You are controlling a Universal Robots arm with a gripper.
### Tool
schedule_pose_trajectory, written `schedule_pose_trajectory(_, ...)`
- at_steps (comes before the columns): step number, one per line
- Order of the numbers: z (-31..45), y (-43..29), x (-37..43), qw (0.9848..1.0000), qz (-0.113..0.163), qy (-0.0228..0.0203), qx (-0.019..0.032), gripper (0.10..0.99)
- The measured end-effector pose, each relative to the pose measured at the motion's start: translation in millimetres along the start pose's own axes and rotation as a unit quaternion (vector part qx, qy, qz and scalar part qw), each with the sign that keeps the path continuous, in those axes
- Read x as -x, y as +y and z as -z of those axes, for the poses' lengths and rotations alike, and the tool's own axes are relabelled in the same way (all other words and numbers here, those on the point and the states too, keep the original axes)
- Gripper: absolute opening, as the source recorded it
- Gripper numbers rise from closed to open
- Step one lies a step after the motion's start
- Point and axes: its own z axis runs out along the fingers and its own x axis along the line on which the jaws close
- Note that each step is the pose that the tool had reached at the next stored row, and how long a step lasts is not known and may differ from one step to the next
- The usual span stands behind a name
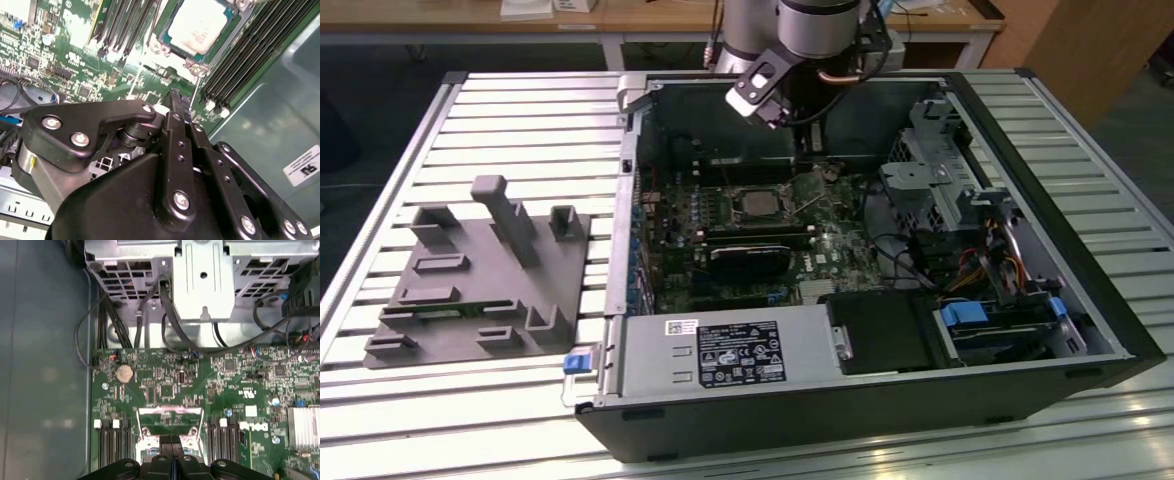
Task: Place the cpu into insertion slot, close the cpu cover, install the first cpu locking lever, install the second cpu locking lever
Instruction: 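Close the cpu cover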
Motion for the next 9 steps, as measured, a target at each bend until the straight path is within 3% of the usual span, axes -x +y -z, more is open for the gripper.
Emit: schedule_pose_trajectory(9, -2.0, 21.4, -0.9, 1.0, 0.0, 0.0001, 0.0, 0.106)
